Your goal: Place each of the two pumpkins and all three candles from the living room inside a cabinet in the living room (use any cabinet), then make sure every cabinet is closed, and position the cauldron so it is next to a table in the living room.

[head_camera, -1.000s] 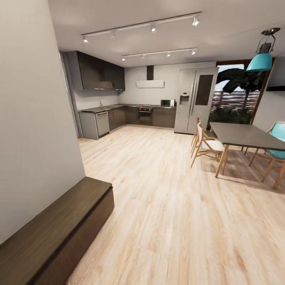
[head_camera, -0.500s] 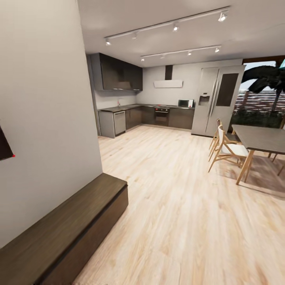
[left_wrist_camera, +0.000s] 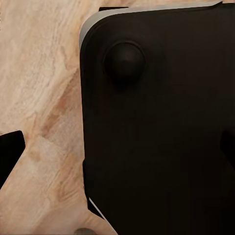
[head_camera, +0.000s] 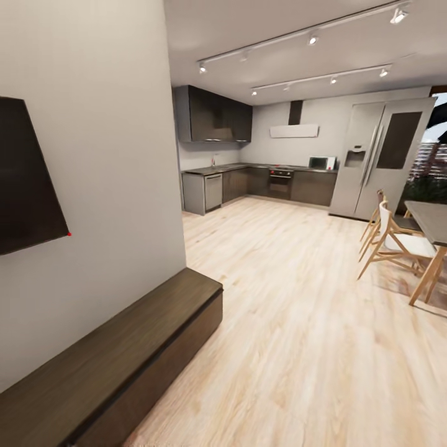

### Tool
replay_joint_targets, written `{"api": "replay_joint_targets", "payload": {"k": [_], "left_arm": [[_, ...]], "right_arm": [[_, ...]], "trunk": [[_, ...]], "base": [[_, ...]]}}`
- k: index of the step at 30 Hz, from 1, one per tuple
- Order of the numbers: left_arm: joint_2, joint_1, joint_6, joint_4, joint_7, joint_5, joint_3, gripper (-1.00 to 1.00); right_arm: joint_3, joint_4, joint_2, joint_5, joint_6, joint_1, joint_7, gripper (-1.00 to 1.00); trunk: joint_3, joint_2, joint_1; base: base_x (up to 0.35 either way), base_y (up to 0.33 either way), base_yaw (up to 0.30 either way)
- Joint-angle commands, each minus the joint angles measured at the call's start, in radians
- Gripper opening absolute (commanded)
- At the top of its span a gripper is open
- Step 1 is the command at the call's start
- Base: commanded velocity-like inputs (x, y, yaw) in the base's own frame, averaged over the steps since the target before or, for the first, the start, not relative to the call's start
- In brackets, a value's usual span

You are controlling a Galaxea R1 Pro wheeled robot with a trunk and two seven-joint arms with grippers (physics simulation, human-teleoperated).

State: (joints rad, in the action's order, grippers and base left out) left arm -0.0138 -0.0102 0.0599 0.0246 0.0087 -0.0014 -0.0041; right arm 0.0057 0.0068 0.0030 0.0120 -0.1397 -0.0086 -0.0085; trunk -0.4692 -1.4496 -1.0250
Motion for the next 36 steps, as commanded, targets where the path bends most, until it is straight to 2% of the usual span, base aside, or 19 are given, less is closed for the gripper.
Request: {"api": "replay_joint_targets", "payload": {"k": [1,15,24,36], "left_arm": [[0.0,-0.001,0.001,0.002,0.001,0.0,-0.001,1.0],[0.003,-0.001,0.001,0.002,-0.001,0.005,0.003,1.0],[0.019,-0.001,0.001,0.003,-0.01,0.006,0.006,1.0],[0.02,-0.001,0.002,0.003,-0.011,0.006,0.009,1.0]], "right_arm": [[0.0,0.001,0.0,0.001,-0.004,-0.001,-0.001,1.0],[0.002,0.002,0.0,0.002,0.0,-0.001,-0.001,1.0],[0.002,0.002,0.001,0.002,0.0,-0.001,-0.002,1.0],[0.003,0.002,0.001,0.003,-0.001,-0.001,-0.002,1.0]], "trunk": [[-0.001,0.0,0.0],[-0.001,0.0,0.0],[-0.001,0.0,0.0],[-0.001,0.0,0.0]], "base": [[0.0,0.0,0.28],[0.0,0.0,0.28],[-0.018,0.0,0.28],[-0.29,0.0,0.28]]}}
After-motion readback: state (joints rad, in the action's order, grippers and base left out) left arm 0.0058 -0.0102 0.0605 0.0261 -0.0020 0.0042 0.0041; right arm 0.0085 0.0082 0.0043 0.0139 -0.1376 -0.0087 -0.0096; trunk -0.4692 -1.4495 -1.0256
